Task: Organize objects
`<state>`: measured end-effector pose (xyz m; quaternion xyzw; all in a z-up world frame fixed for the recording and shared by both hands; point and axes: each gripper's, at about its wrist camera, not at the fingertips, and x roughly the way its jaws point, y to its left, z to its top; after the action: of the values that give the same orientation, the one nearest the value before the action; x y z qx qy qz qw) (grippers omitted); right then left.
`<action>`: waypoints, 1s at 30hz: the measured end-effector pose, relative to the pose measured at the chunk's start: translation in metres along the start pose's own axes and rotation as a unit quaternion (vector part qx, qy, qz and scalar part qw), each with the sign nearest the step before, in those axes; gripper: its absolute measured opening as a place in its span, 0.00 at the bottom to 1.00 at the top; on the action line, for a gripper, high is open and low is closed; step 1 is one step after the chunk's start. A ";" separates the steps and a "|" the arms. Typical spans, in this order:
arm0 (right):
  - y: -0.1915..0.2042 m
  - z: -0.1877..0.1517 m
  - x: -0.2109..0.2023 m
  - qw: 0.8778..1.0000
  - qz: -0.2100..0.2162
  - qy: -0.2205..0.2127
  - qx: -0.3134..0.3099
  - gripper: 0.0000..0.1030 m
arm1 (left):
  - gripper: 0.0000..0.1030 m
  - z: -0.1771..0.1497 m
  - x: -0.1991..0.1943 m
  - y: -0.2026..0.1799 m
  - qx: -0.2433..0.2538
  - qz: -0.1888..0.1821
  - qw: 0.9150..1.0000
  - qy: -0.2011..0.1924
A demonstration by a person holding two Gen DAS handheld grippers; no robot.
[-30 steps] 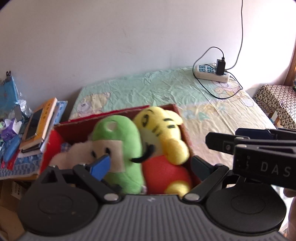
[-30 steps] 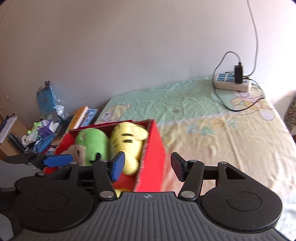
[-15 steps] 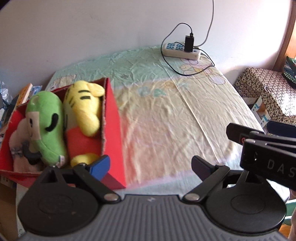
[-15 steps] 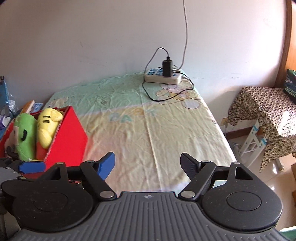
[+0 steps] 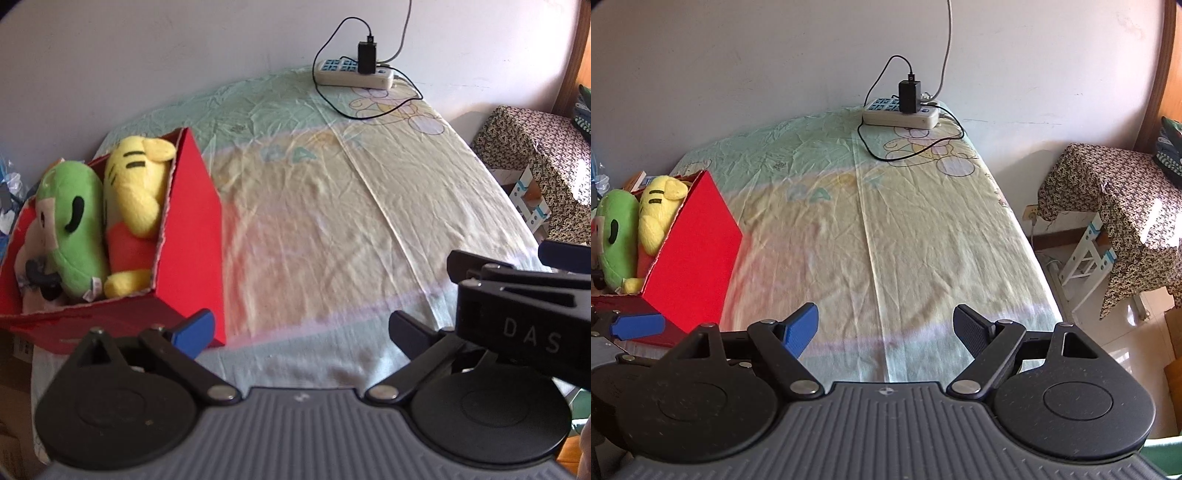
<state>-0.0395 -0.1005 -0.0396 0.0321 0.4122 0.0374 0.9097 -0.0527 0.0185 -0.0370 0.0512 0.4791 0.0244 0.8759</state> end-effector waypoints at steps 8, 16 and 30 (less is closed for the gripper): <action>0.037 0.005 0.007 1.000 0.018 0.017 -0.012 0.80 | 0.98 -0.004 -0.005 0.038 -0.016 0.023 1.000 0.004; 0.078 0.015 -0.004 1.000 -0.016 0.019 -0.007 0.80 | 0.98 0.003 -0.013 0.087 -0.027 0.028 0.999 0.015; 0.140 0.020 -0.006 0.999 -0.043 -0.010 0.031 0.77 | 0.98 0.013 -0.021 0.174 -0.025 0.024 0.999 -0.013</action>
<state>-0.0346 0.0382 -0.0095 0.0429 0.4053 -0.0150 0.9131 -0.0518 0.1887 0.0073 0.0409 0.4657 0.0570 0.8821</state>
